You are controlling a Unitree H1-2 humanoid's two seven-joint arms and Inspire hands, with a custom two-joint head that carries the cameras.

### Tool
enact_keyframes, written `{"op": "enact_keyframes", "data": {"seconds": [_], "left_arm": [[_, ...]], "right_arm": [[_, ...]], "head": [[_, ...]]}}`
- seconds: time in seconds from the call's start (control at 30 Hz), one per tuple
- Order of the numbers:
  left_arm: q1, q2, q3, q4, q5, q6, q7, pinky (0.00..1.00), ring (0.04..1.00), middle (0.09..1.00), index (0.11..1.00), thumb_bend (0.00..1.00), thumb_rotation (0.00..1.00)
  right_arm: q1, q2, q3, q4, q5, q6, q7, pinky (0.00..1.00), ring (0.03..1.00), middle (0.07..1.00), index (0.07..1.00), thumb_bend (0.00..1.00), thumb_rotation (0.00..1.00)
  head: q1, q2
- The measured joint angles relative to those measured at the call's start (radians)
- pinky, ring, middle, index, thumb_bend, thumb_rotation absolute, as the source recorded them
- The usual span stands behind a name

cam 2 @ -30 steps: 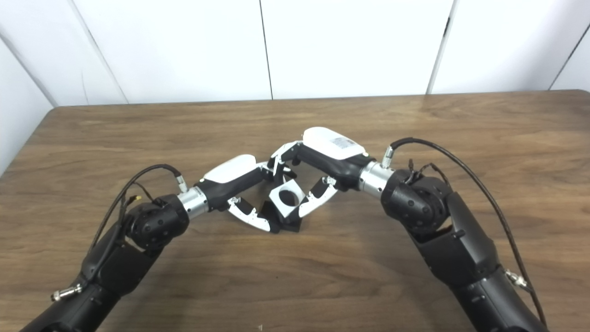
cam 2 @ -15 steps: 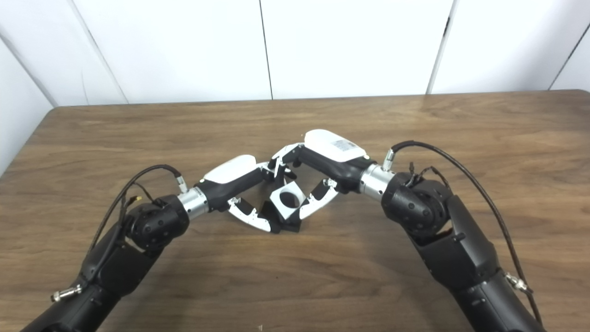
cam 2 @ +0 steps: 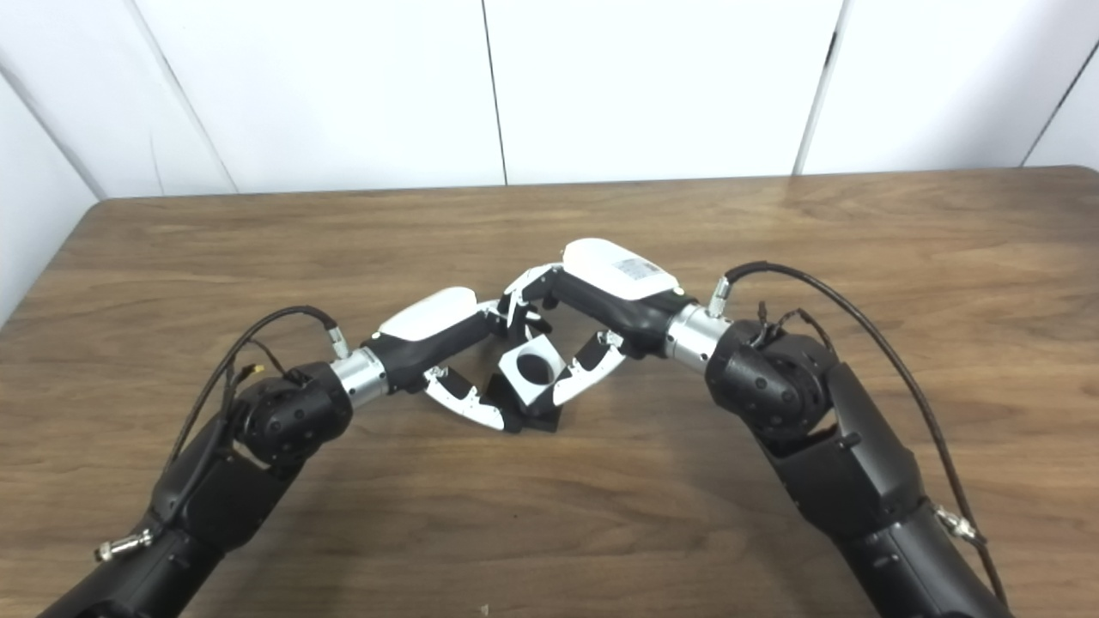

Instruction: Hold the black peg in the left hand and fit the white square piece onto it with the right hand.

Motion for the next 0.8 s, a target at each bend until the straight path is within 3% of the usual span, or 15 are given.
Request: {"op": "enact_keyframes", "data": {"seconds": [0.8], "left_arm": [[0.001, 0.000, -0.002, -0.005, 0.001, 0.003, 0.006, 0.81, 0.932, 0.858, 0.542, 0.80, 0.28]], "right_arm": [[-0.004, 0.000, 0.018, 0.047, -0.006, -0.003, -0.023, 0.67, 0.791, 0.745, 0.483, 0.52, 0.13]], "head": [[0.000, 0.009]]}}
